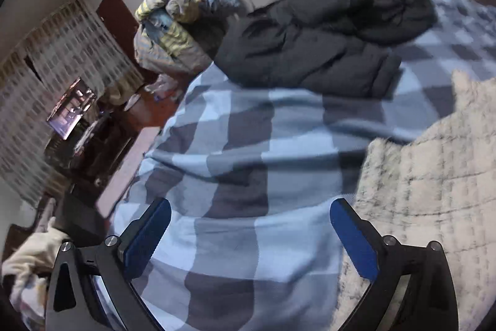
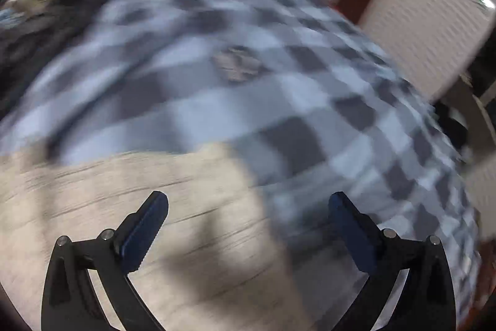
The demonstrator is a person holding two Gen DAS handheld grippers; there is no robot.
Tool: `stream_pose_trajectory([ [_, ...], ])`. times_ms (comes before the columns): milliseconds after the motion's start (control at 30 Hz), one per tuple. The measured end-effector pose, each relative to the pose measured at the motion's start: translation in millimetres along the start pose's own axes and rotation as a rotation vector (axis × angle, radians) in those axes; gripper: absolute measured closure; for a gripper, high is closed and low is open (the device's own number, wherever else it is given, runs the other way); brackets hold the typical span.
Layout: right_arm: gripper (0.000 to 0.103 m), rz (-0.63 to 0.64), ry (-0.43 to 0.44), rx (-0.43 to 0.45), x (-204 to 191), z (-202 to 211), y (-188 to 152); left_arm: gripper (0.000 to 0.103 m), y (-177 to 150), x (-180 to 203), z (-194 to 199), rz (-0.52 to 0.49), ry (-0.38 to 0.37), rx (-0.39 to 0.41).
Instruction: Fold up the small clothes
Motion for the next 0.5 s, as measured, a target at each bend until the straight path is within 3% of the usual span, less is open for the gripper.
stream_pose_trajectory([
  [33,0.002,0.038,0.071,-0.011,-11.2,7.0,-3.8,0.0,-1.8,1.0,8.4,0.0,-0.102,0.003],
  [100,0.002,0.138,0.251,-0.079,-40.5,17.6,-21.7,0.0,-7.5,5.9,21.2,-0.011,-0.225,-0.01],
  [167,0.002,0.195,0.302,-0.129,-57.0,20.1,-41.2,0.0,-19.4,13.2,37.6,-0.051,-0.32,-0.021],
  [267,0.002,0.292,0.197,-0.208,-76.0,1.7,-63.2,0.0,-39.4,17.1,63.7,-0.13,-0.41,0.007],
  [367,0.002,0.294,0.005,-0.19,-62.0,-6.0,-69.7,0.0,-53.3,-0.7,109.4,-0.139,-0.558,0.138],
  [433,0.002,0.281,-0.009,-0.103,-47.1,20.7,-69.9,0.0,-56.1,-12.5,123.9,-0.09,-0.646,0.142],
  [500,0.002,0.294,0.054,-0.023,-34.3,59.3,-77.4,0.0,-58.8,-26.0,124.5,-0.026,-0.691,0.074],
])
Point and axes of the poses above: each gripper's, at about its wrist camera, not at the fingertips, and z roughly against the way its jaws point, x to its right, y to its top, the point moved 3 cm from there along -z, roughly the way its jaws point, and after that the axes turned 11 degrees about -x, right-handed, at the moved point
